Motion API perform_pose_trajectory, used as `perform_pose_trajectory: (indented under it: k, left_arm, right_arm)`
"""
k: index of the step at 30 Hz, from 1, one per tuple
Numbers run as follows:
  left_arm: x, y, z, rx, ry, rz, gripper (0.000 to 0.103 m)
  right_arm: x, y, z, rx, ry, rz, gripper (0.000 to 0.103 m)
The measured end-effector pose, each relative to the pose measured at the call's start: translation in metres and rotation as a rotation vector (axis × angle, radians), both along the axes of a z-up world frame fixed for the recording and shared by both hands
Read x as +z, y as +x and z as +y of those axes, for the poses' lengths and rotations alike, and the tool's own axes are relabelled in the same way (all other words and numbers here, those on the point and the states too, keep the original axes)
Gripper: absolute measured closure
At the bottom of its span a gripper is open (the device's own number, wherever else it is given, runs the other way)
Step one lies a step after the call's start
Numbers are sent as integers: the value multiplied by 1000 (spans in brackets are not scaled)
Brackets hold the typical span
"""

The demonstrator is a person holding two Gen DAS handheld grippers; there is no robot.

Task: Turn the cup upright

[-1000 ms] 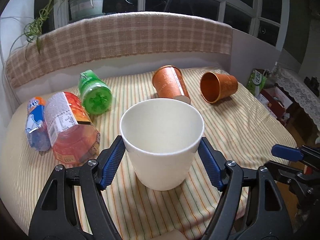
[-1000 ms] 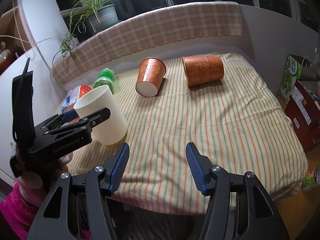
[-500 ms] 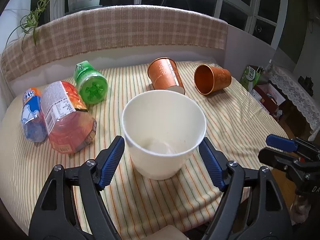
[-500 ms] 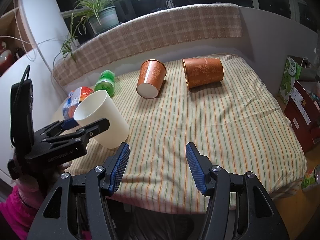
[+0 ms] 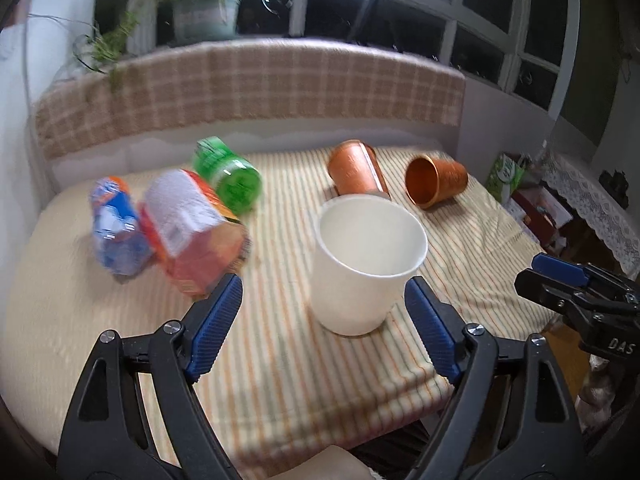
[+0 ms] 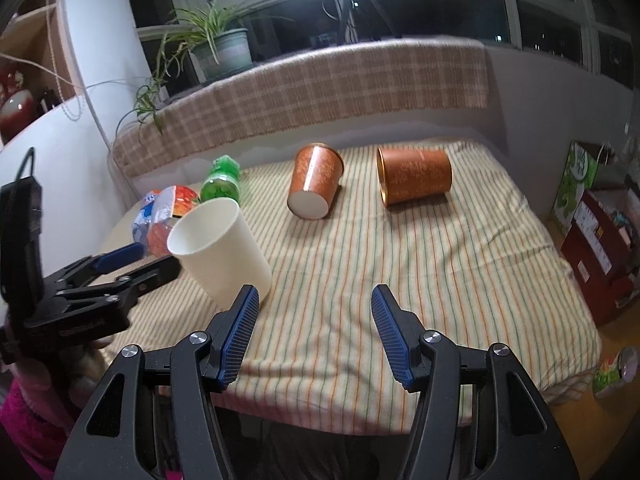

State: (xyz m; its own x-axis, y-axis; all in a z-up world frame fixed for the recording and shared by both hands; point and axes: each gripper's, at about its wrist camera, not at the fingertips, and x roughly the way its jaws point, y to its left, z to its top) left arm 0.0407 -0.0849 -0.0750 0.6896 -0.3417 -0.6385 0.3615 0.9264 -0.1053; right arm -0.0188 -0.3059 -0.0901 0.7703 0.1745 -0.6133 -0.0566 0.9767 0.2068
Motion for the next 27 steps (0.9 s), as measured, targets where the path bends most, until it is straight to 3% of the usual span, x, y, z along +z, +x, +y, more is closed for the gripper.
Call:
perform_pose_trajectory:
  k: [4, 10, 16, 19, 27]
  left_arm:
    - [21, -20, 19, 64, -4, -105, 16]
    - [45, -45, 42, 150, 9, -255, 12]
    - [58, -60, 62, 219, -25, -320, 11]
    - [63, -68, 67, 250, -27, -362, 0]
    - [74, -81, 67, 289, -16, -437, 0]
  right_arm:
    - [8, -4, 8, -5, -43, -45, 36]
    - [22, -9, 21, -17, -106, -121, 35]
    - [36, -16, 28, -60, -115, -213, 29]
    - [44, -21, 31, -98, -131, -271, 22]
    - [55, -29, 32, -186, -172, -368, 19]
